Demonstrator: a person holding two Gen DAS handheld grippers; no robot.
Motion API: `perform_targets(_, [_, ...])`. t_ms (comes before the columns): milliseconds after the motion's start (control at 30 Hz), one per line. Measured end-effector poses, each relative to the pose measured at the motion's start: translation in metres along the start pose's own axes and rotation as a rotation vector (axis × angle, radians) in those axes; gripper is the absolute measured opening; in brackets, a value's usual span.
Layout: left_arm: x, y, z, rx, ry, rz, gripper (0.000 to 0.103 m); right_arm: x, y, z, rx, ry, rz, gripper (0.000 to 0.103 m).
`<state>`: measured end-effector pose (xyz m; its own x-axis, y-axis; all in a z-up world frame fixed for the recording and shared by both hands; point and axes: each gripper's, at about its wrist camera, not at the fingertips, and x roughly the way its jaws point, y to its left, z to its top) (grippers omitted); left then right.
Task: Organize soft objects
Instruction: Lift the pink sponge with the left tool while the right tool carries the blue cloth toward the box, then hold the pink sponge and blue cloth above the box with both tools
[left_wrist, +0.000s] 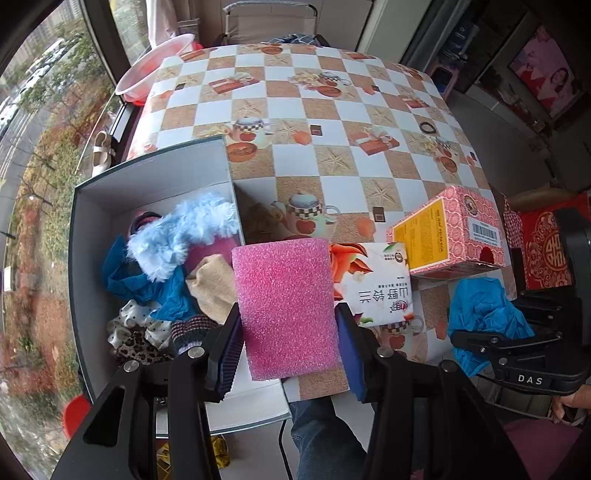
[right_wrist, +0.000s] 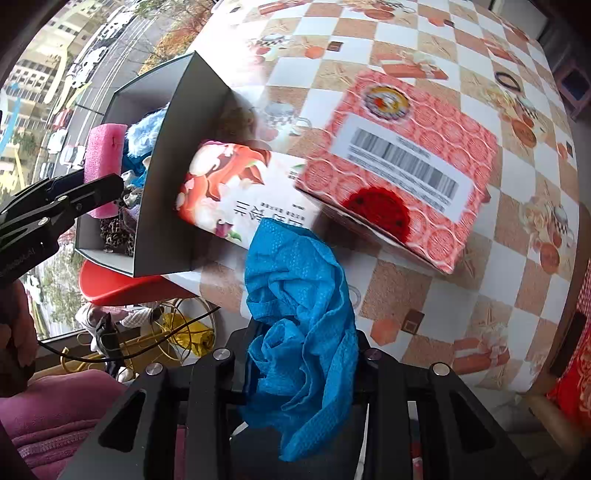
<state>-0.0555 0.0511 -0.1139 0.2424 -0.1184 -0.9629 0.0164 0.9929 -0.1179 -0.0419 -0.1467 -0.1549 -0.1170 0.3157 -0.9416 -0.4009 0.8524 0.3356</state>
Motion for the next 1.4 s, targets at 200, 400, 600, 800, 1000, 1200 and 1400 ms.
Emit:
perform_targets(200, [-0.006, 0.034, -0.009, -0.108, -0.026, 0.023, 0.052, -0.006, 0.038, 0.027, -0.117, -0.001, -0.013, 0.034])
perform_targets(400, [-0.005, 0.063, -0.020, -0.207, -0.033, 0.040, 0.052, -0.008, 0.077, 0.052, -0.237, 0.000, -0.024, 0.034])
perform_targets(600, [-0.003, 0.086, -0.030, -0.283, -0.030, 0.056, 0.052, -0.003, 0.114, 0.076, -0.298, 0.005, 0.003, 0.034])
perform_targets(800, [-0.003, 0.102, -0.040, -0.340, -0.026, 0.067, 0.052, 0.002, 0.153, 0.088, -0.388, 0.014, 0.014, 0.034])
perform_targets(1000, [-0.001, 0.112, -0.046, -0.375, -0.021, 0.074, 0.052, 0.008, 0.176, 0.093, -0.442, 0.025, 0.022, 0.034])
perform_targets(1200, [0.003, 0.118, -0.050, -0.398, -0.017, 0.071, 0.052, 0.014, 0.187, 0.099, -0.457, 0.041, 0.015, 0.034])
perform_targets(1400, [0.004, 0.119, -0.048, -0.399, -0.012, 0.079, 0.052, 0.016, 0.198, 0.111, -0.462, 0.036, 0.023, 0.034])
